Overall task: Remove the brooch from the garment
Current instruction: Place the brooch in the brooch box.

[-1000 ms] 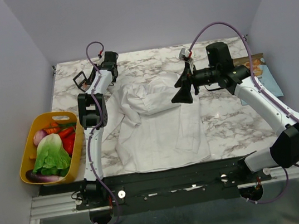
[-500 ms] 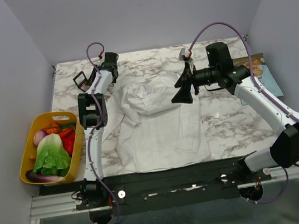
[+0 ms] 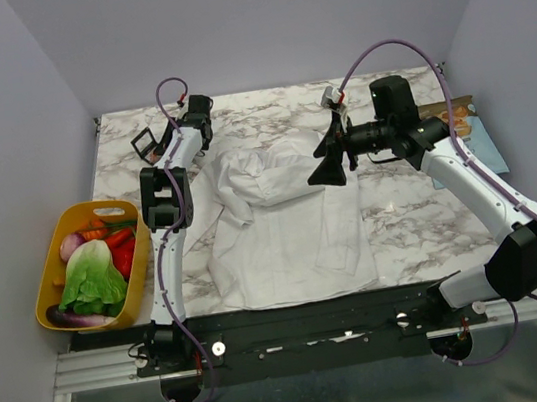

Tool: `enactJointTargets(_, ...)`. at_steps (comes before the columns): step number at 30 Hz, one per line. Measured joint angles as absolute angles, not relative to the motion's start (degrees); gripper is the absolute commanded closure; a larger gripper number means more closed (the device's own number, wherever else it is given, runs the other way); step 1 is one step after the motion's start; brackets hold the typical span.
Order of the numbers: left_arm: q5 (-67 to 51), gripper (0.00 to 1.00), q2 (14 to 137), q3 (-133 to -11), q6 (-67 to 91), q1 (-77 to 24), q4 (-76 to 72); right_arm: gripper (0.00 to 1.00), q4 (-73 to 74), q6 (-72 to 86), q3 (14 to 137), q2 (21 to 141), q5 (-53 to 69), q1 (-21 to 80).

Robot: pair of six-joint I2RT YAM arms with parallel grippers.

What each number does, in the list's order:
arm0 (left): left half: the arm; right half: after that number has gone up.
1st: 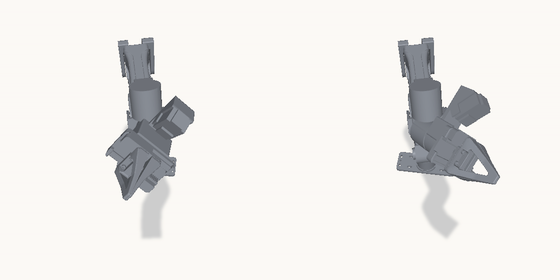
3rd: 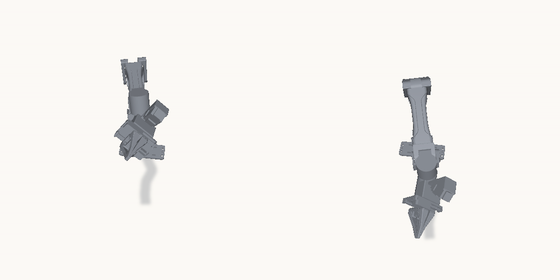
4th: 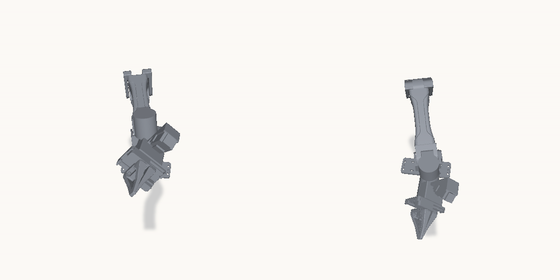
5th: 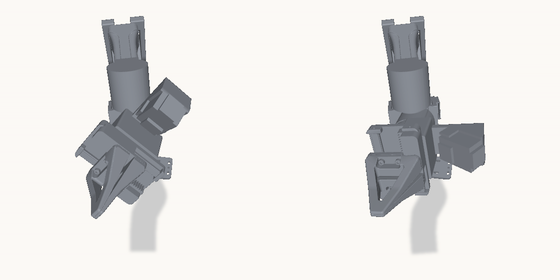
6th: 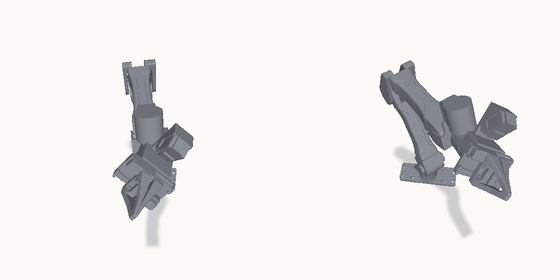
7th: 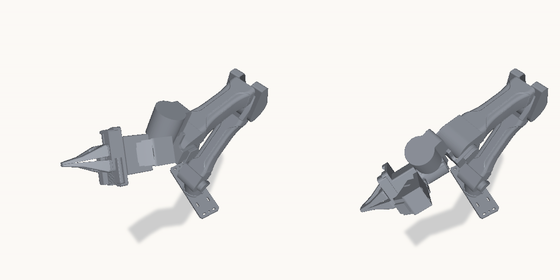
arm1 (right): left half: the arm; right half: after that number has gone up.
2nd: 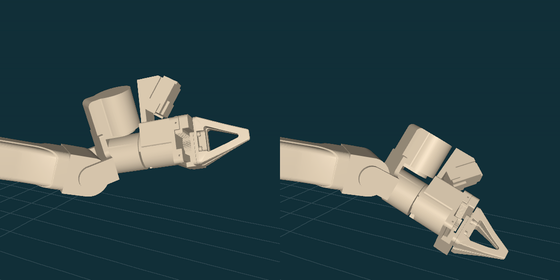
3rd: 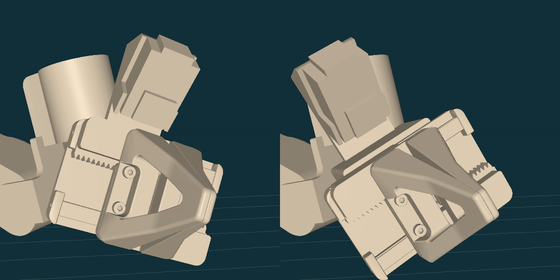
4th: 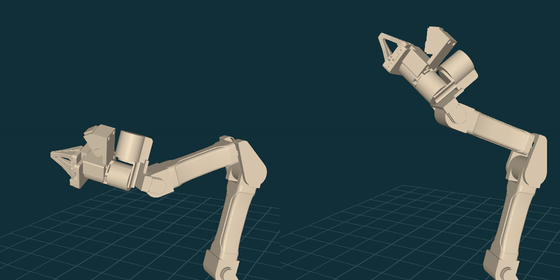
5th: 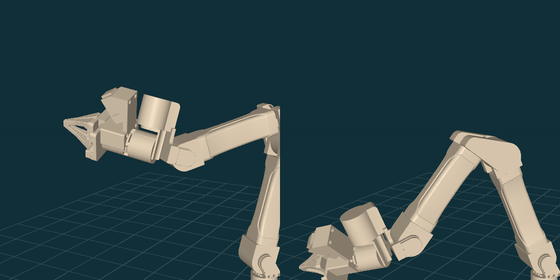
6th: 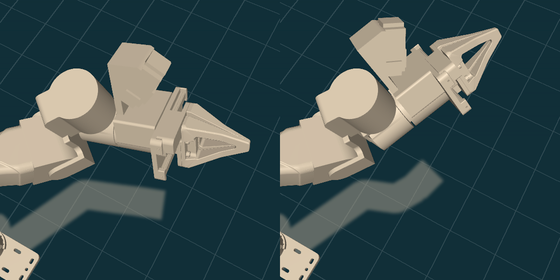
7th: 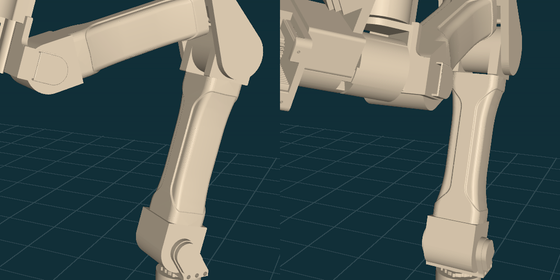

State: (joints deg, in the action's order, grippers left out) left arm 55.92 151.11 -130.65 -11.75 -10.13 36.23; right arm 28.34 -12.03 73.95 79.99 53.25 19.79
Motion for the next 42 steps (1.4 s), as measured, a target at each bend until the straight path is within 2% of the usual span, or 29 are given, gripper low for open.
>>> enactJointTargets(11,55.59,0.65,151.11,-130.63,-11.79,-10.24,36.36,0.00,28.34,-12.03,73.95,80.05,53.25,19.79)
enactJointTargets(42,50.28,0.60,150.36,-130.80,-8.38,-10.24,37.93,0.00,28.34,-12.03,73.95,80.27,53.25,19.79)
